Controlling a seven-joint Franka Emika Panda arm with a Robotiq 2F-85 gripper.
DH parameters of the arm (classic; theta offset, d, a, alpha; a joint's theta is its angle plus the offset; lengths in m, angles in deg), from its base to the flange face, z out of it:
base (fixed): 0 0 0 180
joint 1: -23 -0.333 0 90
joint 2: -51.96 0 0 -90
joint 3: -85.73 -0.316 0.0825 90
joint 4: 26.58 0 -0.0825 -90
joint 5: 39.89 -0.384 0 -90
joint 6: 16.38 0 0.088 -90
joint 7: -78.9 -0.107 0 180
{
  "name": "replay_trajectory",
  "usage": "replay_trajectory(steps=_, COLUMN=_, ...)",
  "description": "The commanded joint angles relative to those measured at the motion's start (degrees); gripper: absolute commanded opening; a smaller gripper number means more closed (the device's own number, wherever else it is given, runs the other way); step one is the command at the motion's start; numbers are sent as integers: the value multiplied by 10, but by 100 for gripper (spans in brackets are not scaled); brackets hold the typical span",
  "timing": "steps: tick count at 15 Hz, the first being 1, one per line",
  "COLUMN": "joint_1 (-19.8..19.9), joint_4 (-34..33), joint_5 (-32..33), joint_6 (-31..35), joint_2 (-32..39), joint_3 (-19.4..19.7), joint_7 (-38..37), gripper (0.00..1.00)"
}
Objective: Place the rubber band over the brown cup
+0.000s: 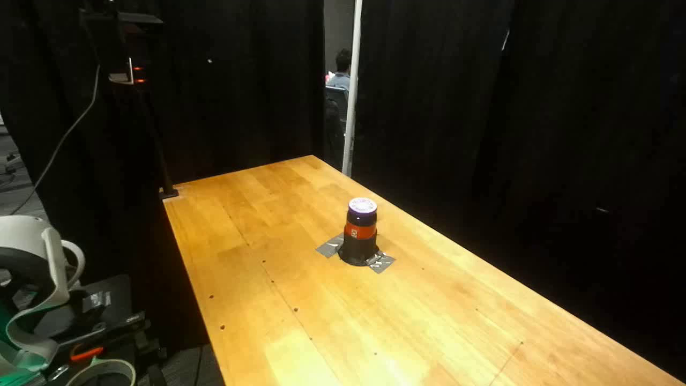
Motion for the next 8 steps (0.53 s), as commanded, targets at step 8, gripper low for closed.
replay_trajectory(steps=8, joint_1=13, joint_4=-8, joint_5=1, joint_6=-1, joint_2=8, joint_3=10, joint_7=33, gripper=100)
